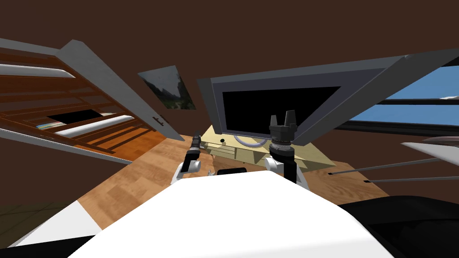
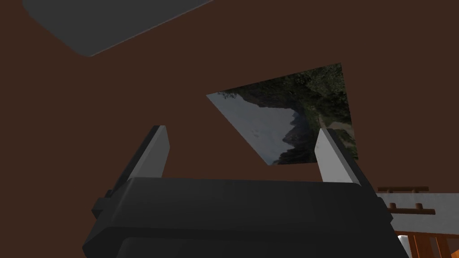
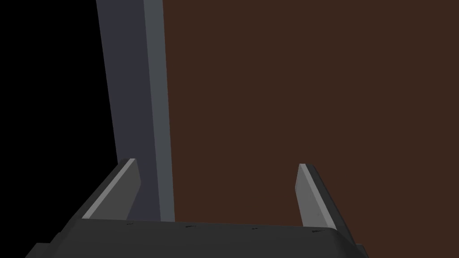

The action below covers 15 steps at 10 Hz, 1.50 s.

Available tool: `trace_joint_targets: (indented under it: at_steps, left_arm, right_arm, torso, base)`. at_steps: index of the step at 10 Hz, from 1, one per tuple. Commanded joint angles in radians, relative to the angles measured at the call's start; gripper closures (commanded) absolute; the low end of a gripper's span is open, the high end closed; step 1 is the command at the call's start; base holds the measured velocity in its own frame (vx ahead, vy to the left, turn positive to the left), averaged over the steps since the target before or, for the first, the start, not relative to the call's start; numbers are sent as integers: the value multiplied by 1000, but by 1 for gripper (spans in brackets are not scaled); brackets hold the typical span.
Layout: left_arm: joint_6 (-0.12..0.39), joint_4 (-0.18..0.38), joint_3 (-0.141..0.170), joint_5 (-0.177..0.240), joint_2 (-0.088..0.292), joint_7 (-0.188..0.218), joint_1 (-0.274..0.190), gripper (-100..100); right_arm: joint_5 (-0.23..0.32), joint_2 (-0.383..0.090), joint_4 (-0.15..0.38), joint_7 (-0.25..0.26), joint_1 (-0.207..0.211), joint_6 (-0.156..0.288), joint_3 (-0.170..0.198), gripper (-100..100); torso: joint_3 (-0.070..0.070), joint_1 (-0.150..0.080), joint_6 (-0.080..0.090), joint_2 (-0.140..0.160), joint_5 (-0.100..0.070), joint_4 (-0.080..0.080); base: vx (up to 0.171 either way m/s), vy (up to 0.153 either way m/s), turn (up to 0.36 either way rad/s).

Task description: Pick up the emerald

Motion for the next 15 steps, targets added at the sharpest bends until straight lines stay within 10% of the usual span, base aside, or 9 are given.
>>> trace_joint_targets:
  at_steps: [1, 15]
  left_arm:
    - [5, 32, 5, -5, 2, -1, -12, -100]
    - [161, 365, 68, -97, 6, -33, -181, -100]
  right_arm:
    - [0, 0, 0, 0, 0, 0, 0, 0]
    - [0, 0, 0, 0, 0, 0, 0, 0]
  torso:
    - [0, 0, 0, 0, 0, 0]
    - [0, -1, 0, 0, 0, 0]
  base:
    - [17, -37, -28]
    - [21, -44, -38]
